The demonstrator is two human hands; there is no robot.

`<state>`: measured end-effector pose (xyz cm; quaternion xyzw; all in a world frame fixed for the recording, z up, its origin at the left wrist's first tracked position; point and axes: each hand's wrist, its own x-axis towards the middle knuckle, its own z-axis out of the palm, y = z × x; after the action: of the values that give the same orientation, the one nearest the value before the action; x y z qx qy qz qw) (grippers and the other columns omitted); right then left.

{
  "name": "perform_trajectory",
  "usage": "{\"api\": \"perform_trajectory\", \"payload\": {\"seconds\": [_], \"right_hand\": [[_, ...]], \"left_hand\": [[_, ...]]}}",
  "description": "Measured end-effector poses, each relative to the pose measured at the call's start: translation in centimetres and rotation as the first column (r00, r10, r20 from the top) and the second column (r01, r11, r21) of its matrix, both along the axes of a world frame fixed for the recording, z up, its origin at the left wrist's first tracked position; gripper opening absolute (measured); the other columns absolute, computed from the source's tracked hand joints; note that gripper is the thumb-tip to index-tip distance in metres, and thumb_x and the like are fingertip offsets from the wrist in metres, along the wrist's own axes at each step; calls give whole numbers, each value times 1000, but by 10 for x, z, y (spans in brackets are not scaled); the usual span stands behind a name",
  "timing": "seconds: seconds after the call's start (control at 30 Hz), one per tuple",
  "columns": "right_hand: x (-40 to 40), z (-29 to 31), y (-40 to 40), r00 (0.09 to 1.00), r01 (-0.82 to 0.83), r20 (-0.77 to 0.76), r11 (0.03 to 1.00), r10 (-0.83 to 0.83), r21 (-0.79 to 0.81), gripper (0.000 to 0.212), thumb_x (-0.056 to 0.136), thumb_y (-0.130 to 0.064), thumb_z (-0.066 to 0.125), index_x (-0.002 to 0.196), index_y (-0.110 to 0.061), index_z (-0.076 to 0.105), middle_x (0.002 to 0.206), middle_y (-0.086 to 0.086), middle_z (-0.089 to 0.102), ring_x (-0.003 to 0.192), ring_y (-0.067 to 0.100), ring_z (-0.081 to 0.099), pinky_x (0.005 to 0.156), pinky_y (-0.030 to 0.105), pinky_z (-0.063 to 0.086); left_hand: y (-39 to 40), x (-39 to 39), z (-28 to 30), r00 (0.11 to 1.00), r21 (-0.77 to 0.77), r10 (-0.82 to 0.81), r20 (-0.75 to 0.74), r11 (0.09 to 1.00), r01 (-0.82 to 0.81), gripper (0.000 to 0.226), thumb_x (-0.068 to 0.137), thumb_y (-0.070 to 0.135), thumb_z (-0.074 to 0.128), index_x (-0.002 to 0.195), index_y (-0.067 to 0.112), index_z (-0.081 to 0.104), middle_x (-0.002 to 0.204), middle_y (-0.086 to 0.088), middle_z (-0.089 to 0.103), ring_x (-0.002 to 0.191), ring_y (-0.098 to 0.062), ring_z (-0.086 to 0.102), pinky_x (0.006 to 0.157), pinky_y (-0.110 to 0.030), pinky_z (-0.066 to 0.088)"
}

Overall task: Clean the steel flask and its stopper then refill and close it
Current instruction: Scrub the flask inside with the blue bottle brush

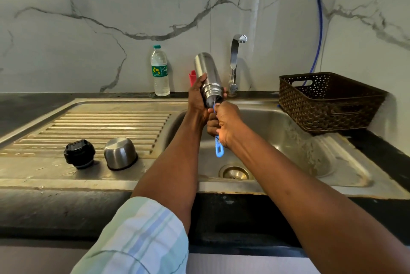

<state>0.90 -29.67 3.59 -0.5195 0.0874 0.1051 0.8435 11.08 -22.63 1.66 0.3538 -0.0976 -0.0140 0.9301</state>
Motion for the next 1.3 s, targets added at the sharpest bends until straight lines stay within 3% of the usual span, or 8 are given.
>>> {"api": "perform_trajectory", "payload": {"seconds": [0.17, 0.33, 0.47, 0.63, 0.73, 0.97, 1.1, 1.3], "right_hand": [[-9, -4, -8, 995, -90, -39, 996, 90, -4, 33, 96, -6, 25, 67, -9, 41, 34, -7, 24, 23, 3, 14, 30, 9, 10], [0, 3, -6, 999, -46, -1, 999, 46, -11, 34, 97, -8, 27, 66, -10, 41, 34, -6, 24, 23, 4, 13, 32, 7, 11], [-10, -2, -16, 996, -92, -11, 995, 92, -28, 31, 96, -7, 27, 70, -9, 42, 35, -6, 25, 24, 4, 14, 30, 9, 11], [1, 0, -11, 997, -39, 60, 988, 48, -152, 29, 96, -8, 31, 70, -9, 42, 32, -7, 26, 23, 4, 14, 32, 8, 11], [-10, -7, -11, 997, -56, 40, 980, 65, -189, 27, 94, -7, 30, 71, -10, 43, 34, -7, 28, 24, 4, 15, 32, 9, 12], [-5, -3, -9, 998, -3, 66, 969, 20, -246, 29, 97, -10, 31, 71, -11, 43, 41, -4, 28, 24, 4, 16, 33, 9, 14], [-13, -13, -10, 997, -50, 45, 949, 67, -311, 31, 97, -10, 33, 67, -12, 43, 51, -2, 29, 25, 4, 17, 32, 11, 13], [2, -11, -10, 996, 31, 90, 901, 8, -432, 24, 94, -12, 36, 72, -13, 47, 52, 0, 34, 25, 6, 21, 33, 12, 17]], "left_hand": [[12, 5, -4, 997, -145, 30, -70, 989, -39, 38, 94, 31, 55, 109, -3, 51, 82, -16, 58, 65, -28, 58, 57, -31, 56], [4, 2, 2, 1000, -40, 21, -23, 999, -22, 50, 93, 33, 56, 126, -3, 45, 88, -19, 56, 64, -31, 60, 55, -35, 56], [8, 4, 1, 997, -92, 27, -67, 995, -33, 46, 91, 32, 59, 122, 0, 48, 86, -16, 57, 69, -29, 58, 60, -34, 57], [6, 4, 2, 999, -33, 7, -38, 999, -8, 50, 88, 32, 61, 125, 0, 47, 89, -18, 55, 67, -32, 59, 56, -36, 55], [9, 6, 4, 998, -34, 4, -58, 999, -6, 41, 91, 33, 57, 113, -2, 51, 82, -17, 55, 63, -30, 58, 54, -34, 55], [4, 0, 5, 997, 48, 47, -53, 998, -45, 52, 87, 32, 63, 125, 0, 46, 83, -16, 59, 68, -30, 58, 57, -35, 55], [13, 4, -2, 994, -22, 65, -90, 997, -67, 48, 90, 30, 58, 127, 2, 48, 88, -13, 62, 68, -27, 58, 57, -33, 54], [6, -1, 2, 989, 101, 118, -86, 989, -109, 64, 85, 30, 65, 138, 1, 43, 90, -17, 61, 70, -31, 60, 60, -38, 54]]}}
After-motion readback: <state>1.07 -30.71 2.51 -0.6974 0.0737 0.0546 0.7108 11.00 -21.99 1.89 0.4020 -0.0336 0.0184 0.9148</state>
